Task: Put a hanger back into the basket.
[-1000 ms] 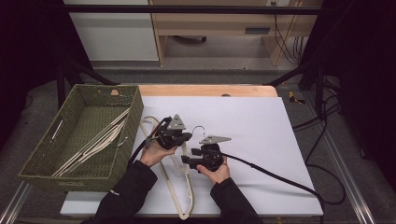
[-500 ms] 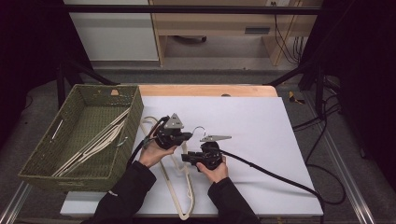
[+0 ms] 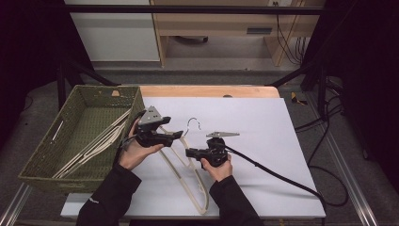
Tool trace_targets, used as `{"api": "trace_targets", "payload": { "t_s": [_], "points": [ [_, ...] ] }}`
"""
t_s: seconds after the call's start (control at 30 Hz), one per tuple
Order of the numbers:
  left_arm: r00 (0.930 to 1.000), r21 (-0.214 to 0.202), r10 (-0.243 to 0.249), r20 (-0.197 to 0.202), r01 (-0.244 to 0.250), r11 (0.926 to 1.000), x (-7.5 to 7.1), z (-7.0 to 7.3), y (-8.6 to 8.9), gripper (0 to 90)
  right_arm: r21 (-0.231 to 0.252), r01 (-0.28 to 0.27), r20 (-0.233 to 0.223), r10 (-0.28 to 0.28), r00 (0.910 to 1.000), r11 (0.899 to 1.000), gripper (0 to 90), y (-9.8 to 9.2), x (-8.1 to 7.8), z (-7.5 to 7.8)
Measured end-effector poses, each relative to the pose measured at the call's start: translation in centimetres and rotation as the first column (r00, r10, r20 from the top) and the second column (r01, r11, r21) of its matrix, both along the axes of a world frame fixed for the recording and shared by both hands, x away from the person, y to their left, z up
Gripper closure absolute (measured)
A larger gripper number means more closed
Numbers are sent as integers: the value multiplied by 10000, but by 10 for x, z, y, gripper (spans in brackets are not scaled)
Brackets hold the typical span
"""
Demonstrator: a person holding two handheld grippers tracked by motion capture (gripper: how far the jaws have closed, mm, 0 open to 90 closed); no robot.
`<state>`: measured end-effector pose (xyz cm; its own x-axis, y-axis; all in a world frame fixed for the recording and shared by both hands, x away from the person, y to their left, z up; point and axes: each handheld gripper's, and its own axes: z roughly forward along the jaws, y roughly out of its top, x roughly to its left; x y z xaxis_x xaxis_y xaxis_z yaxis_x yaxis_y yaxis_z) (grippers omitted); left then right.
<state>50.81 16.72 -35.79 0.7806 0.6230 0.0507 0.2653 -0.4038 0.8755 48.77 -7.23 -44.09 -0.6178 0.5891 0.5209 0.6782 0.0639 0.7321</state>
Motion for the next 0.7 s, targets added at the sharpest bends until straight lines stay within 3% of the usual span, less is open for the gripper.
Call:
{"api": "trace_targets", "payload": {
  "t_s": [0.17, 0.3, 0.4, 0.6, 0.7],
  "points": [
    [10000, -326, -10, -18, 10, 9995, -8, 8, 7, 167, -284, -152, 364, 163, 9992, 9995, 873, -8, -2, 14],
    [9999, -329, -150, 60, 152, 9993, -14, 12, 8, 147, -506, -433, 739, 470, 9962, 9978, 874, -19, -5, 25],
    [9992, -254, -403, -73, 401, 9989, -18, 13, 8, 128, -605, -924, 1129, 988, 9887, 9939, 874, -30, -8, 37],
    [9942, 388, -1036, -293, 1047, 9937, -21, 11, 2, 140, -1019, -1610, 1616, 1760, 9710, 9817, 874, -51, -13, 52],
    [9885, 924, -1404, -571, 1452, 9851, -21, 6, -5, 180, -1161, -1935, 1794, 2122, 9606, 9742, 873, -58, -17, 55]
  ]
}}
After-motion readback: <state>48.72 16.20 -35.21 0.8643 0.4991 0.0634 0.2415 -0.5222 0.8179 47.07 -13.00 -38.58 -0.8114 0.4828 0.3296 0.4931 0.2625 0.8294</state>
